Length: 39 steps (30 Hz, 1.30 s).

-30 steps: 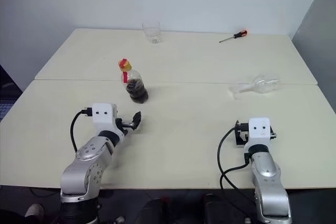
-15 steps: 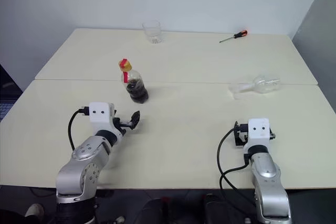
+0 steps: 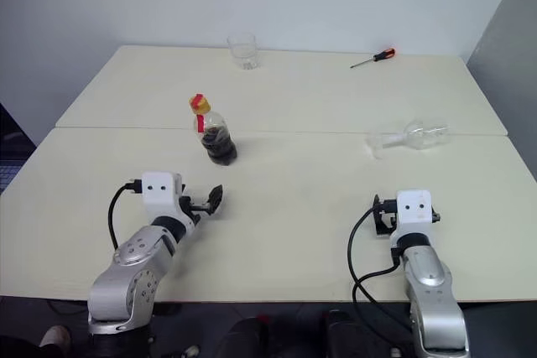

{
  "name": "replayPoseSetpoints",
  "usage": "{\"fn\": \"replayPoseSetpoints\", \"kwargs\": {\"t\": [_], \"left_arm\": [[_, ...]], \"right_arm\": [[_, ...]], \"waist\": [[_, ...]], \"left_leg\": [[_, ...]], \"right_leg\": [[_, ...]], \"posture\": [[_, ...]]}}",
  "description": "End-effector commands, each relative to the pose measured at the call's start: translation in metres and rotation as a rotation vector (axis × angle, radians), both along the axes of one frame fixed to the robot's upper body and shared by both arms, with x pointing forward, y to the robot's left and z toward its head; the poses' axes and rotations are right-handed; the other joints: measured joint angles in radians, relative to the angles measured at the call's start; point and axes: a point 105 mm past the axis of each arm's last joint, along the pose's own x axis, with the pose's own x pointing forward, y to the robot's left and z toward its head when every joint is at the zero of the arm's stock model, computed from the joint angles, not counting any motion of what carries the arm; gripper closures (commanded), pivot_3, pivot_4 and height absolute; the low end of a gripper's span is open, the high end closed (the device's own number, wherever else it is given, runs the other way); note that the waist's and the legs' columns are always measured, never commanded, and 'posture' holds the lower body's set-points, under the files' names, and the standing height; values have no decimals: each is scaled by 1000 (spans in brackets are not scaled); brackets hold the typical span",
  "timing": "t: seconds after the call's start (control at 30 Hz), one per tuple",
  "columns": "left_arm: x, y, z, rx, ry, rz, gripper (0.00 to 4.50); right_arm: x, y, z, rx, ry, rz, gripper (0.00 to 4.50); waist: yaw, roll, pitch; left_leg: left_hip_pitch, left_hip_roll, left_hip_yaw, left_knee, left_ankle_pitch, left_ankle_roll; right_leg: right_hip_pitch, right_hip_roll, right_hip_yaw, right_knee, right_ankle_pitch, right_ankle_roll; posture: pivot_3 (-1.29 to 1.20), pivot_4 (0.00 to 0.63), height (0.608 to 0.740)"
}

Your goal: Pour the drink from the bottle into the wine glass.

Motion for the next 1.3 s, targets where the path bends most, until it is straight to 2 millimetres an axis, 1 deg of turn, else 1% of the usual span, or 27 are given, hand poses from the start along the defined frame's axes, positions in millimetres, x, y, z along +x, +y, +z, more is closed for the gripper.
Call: {"fn": "replayPoseSetpoints", "kwargs": {"t": [0.03,0.1,0.2,0.27,0.4,0.63,0.73,0.83,0.93,1.03,1.1,1.17,1.3], "left_arm": [[-1,-1,16,10,-76,-16,0],[0,-2,17,17,-84,-29,0],[4,-5,23,42,-125,-63,0],[6,-6,26,45,-146,-73,0],[7,-8,40,83,-252,-92,0],[6,1,39,95,-295,-27,0],[12,4,38,94,-303,0,0],[20,6,39,76,-319,17,0],[24,3,39,54,-329,1,0],[29,1,39,48,-330,-3,0],[32,-2,41,45,-339,-15,0],[35,-7,43,36,-347,-36,0],[39,-17,43,20,-344,-89,0]], "right_arm": [[1,1,19,-1,-79,36,41],[2,4,21,8,-87,67,41],[3,15,31,55,-116,192,41],[3,19,35,72,-123,250,41],[2,32,52,148,-162,430,41],[0,53,69,212,-194,633,41],[-5,71,76,271,-192,791,41],[-16,89,85,335,-163,960,41],[-27,99,91,360,-128,1070,41],[-37,104,96,354,-107,1139,41],[-40,107,98,338,-104,1161,41],[-38,109,100,332,-114,1156,41],[-26,108,104,348,-146,1096,41]], "waist": [[0,0,0],[0,0,0],[0,0,0],[0,0,0],[0,0,0],[0,0,0],[0,0,0],[0,0,0],[0,0,0],[1,0,0],[1,0,0],[1,0,0],[1,0,0]], "left_leg": [[0,0,0,0,0,0],[0,0,0,0,0,0],[0,0,0,0,0,0],[0,0,0,0,0,0],[0,-1,0,0,0,0],[0,0,0,0,0,0],[0,-1,0,0,0,0],[0,-1,-1,1,0,0],[0,-1,-1,1,0,0],[0,-1,-1,1,0,0],[-1,-1,-1,1,0,0],[0,-1,-1,1,0,0],[0,-1,-1,1,0,0]], "right_leg": [[0,0,0,0,0,0],[0,0,0,0,0,0],[0,0,0,0,0,0],[0,0,0,0,0,0],[0,0,0,0,0,0],[1,0,0,0,0,0],[1,1,0,0,0,0],[1,1,-1,0,0,0],[1,1,-1,0,0,0],[1,1,-1,0,0,0],[1,1,-1,0,0,0],[1,1,-1,0,0,0],[1,2,-1,0,0,0]], "posture": [[0,150,740],[0,150,740],[0,150,740],[0,150,740],[0,150,740],[0,150,740],[0,150,740],[0,150,740],[0,150,740],[0,150,740],[0,150,740],[0,150,740],[0,150,740]]}}
